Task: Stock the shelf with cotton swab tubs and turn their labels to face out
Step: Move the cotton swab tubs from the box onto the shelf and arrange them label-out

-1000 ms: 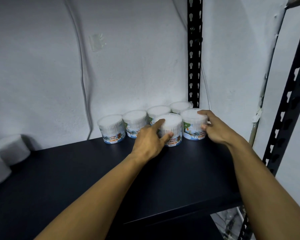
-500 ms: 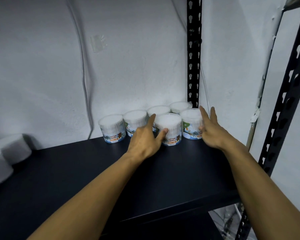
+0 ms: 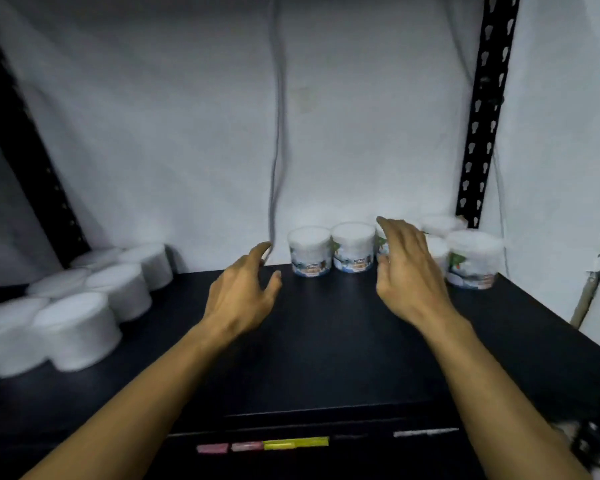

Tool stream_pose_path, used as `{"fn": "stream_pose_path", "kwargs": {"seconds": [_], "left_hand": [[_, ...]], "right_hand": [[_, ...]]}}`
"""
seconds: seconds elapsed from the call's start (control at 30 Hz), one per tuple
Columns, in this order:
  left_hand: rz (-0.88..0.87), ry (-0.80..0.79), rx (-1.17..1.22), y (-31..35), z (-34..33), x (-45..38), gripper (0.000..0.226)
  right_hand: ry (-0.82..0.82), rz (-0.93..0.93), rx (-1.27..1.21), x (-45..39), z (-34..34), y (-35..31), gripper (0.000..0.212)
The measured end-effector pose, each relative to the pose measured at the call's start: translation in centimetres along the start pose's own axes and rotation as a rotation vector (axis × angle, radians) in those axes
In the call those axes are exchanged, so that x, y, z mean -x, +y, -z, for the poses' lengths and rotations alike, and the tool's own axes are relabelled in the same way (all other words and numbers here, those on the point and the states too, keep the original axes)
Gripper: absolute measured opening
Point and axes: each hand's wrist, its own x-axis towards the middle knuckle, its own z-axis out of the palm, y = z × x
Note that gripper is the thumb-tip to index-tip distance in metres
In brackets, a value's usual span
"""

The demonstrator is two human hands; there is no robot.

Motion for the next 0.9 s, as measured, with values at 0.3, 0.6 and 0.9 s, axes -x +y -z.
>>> {"fn": "stream_pose_path", "kwargs": {"seconds": [0.3,0.6,0.9], "left_hand": [[0.150,0.067,-0.264,-13.7,12.8,4.8,0.051],[0.383,-0.147,-0.316,-24.1,19.0,8.7,0.089],[0.318,-0.196,-0.318,-27.5,17.2,9.6,0.058]], "right_hand": [[-0.282,0.225,-0.318,0.6,-9.4,-18.7,0.053],[-0.477,0.378,-0.313,1.9,-15.9,-32.7,0.057],[-0.551,0.417,-0.181,2.9,-18.5,-35.3,0.057]]}}
